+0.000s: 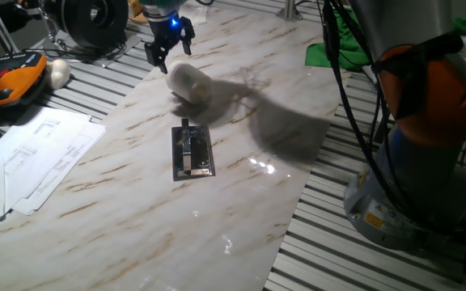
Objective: Put the toilet paper on its holder
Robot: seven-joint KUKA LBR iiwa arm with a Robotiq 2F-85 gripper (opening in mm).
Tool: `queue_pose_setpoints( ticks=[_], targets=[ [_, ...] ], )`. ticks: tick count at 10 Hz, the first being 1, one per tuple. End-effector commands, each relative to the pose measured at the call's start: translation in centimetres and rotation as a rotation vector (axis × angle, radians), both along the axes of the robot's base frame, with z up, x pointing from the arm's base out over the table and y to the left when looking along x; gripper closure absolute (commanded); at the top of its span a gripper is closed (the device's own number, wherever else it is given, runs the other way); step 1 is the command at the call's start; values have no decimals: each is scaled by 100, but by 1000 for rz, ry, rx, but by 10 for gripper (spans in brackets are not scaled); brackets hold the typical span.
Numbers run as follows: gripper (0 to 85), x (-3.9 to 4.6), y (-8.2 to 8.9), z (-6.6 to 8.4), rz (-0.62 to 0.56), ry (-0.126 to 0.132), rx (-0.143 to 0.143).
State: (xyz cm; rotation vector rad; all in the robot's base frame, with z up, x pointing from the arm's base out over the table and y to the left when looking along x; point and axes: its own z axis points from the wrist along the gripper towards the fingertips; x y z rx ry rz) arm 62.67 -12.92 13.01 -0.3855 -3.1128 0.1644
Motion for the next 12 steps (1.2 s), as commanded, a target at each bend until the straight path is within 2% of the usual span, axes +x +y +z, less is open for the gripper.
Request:
queue_pose_setpoints(
  ticks=[1,5,9,12],
  targets=[
    [0,1,-22,-40,4,-3,4],
    [0,58,-159,-203,23,-12,27],
    [0,25,-237,-372,36,-45,28],
    [0,18,-243,-434,27,-66,31]
  ],
)
